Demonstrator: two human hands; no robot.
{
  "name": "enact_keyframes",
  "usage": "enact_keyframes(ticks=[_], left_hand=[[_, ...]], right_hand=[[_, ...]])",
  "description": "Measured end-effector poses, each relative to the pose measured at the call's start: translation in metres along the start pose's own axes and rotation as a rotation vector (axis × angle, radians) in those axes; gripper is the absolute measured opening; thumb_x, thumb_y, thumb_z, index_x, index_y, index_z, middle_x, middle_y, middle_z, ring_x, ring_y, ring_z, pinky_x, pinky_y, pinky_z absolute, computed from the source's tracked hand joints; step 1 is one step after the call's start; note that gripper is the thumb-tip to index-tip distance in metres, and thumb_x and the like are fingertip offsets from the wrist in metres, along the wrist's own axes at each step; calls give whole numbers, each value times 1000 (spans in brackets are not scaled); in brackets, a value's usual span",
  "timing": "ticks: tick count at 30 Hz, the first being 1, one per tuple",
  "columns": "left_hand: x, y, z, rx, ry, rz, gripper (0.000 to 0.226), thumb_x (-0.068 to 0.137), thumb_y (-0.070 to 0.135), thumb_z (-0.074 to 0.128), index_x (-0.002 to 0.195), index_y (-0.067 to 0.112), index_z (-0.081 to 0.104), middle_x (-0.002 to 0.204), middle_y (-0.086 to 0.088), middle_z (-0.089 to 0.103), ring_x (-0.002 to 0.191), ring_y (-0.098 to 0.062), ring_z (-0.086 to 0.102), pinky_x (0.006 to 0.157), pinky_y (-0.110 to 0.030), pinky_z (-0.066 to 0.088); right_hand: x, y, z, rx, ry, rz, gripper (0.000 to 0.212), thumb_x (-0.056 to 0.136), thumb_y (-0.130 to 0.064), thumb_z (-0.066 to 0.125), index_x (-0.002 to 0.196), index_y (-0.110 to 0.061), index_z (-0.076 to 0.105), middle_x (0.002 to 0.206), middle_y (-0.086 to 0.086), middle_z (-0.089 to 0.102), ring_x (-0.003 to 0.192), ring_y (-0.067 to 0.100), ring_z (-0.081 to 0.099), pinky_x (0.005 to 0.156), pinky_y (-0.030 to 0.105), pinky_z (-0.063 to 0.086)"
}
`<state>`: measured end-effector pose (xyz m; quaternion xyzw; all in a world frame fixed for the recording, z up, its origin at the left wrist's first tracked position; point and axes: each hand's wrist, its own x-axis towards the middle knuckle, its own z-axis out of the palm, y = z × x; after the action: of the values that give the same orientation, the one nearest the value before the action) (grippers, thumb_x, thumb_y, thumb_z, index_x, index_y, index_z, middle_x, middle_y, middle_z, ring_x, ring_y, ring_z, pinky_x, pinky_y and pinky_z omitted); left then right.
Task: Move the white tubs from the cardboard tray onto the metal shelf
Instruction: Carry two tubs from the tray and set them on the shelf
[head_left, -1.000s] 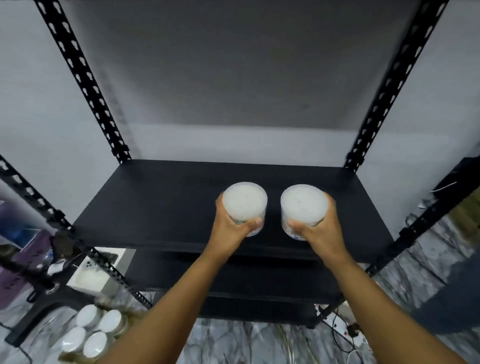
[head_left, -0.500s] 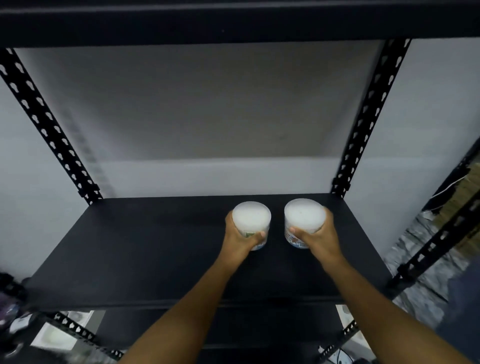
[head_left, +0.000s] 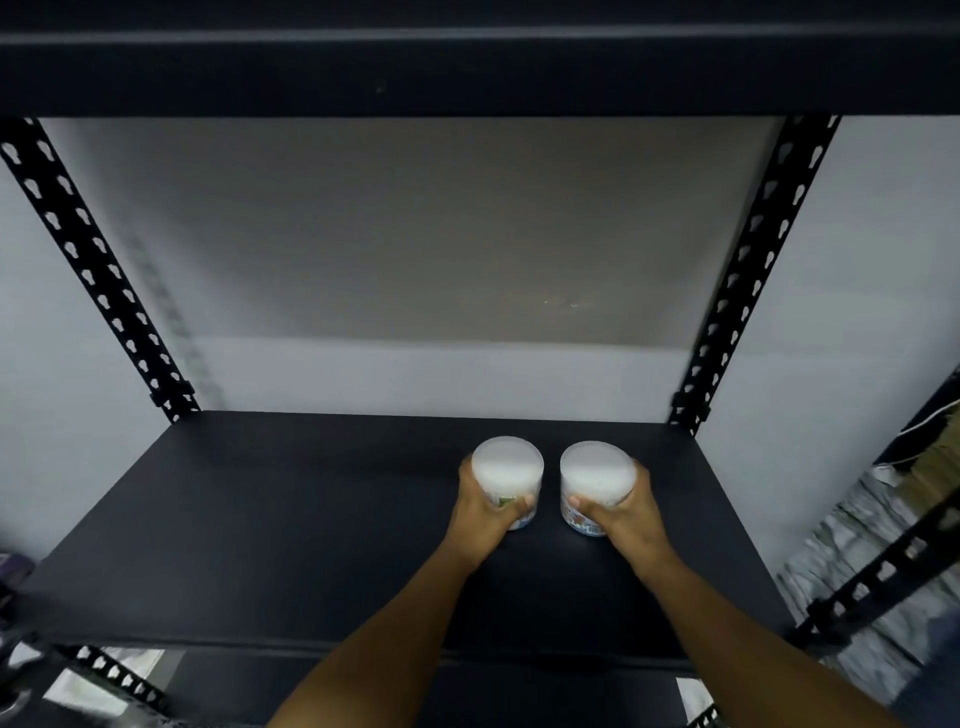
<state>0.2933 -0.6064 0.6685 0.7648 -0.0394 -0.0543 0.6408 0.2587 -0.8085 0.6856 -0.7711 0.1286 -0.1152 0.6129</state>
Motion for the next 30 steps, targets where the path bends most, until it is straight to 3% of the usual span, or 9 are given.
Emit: enact_keyframes(ticks=[6, 11, 15, 18, 22, 30], left_hand=[[15, 1, 8, 4, 4, 19, 88, 62, 41, 85, 130, 42, 29, 128, 13, 45, 118, -13, 52, 87, -43, 56], [27, 9, 8, 54, -10, 22, 87, 62, 38, 82, 128, 40, 26, 122, 18, 46, 116, -9, 51, 93, -32, 51], [38, 11, 8, 64, -20, 5, 86, 67, 24, 84, 132, 33, 27, 122, 13, 46, 117, -12, 49, 90, -25, 45], [44, 14, 8, 58, -18, -14, 87, 67, 20, 84, 130, 36, 26, 123, 9, 47, 116, -14, 49, 90, -26, 44], [49, 20, 9, 50, -26, -20, 88, 70, 9, 80, 138, 25, 26, 122, 7, 44, 113, -12, 45, 88, -24, 41], [58, 21, 7, 44, -23, -53, 89, 69, 8, 81, 136, 26, 26, 124, 6, 45, 119, -14, 44, 94, -27, 41]], right_hand=[[8, -4, 5, 33, -4, -14, 89, 62, -6, 85, 132, -18, 33, 117, -3, 50, 106, 14, 52, 83, 27, 44], [18, -9, 6, 1, 0, -10, 90, 61, -8, 86, 133, -17, 32, 119, -2, 49, 108, 15, 50, 87, 28, 43], [23, -17, 7, -4, -19, -3, 89, 65, -7, 84, 135, -12, 30, 120, -2, 46, 110, 14, 46, 86, 27, 40], [27, -23, 6, 10, -38, -1, 87, 67, -6, 83, 135, -12, 29, 120, -1, 45, 110, 14, 46, 84, 25, 41], [31, -30, 8, 19, -25, 13, 87, 66, -5, 83, 134, -11, 30, 119, 1, 46, 110, 16, 47, 85, 26, 41], [36, -46, 12, 17, -23, -27, 73, 66, 8, 78, 125, -8, 39, 111, 0, 45, 106, 15, 44, 91, 27, 38]])
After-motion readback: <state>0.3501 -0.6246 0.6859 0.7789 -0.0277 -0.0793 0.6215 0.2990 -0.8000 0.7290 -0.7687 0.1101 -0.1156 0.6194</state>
